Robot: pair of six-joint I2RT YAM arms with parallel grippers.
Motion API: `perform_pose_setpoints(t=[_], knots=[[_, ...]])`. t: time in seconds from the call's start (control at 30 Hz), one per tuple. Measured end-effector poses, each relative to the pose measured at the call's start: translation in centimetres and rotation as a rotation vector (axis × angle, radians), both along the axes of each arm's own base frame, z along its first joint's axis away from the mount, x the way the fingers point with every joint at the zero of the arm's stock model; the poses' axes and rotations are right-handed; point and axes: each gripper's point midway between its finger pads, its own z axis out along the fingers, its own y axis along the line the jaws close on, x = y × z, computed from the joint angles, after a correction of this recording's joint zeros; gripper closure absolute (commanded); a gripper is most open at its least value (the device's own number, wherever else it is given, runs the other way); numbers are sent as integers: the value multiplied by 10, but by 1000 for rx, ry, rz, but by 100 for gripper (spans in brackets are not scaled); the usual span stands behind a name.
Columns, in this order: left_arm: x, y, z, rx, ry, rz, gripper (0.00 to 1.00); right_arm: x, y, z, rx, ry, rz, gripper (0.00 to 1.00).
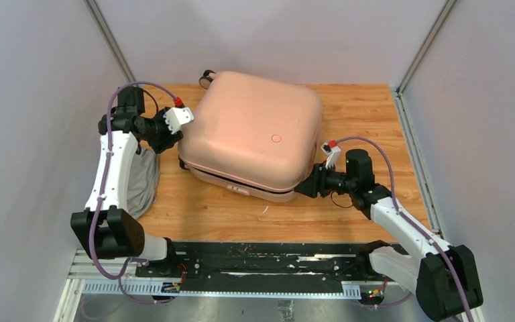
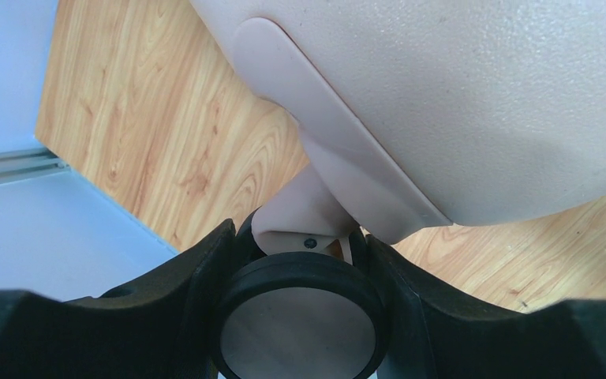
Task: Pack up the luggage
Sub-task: Zip the luggage at the center of the board.
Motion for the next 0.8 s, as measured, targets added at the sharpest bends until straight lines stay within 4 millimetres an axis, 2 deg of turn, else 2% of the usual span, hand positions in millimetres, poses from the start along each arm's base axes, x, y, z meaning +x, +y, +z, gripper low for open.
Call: perform_pose_setpoints(t=[0.2,0.4,0.5,0.8], knots=[[2,0,4,23,-8,10,100,-1,3,-2,14,-3,5,56],[1,-1,6,34,-4,21,100,-13,9,-1,64,16,38,50],[0,-2,9,37,-3,22,100,-19,12,4,93,8,61,50],[-1,-2,14,50,-14,25,100,-18,18,6,132,11,84,52]])
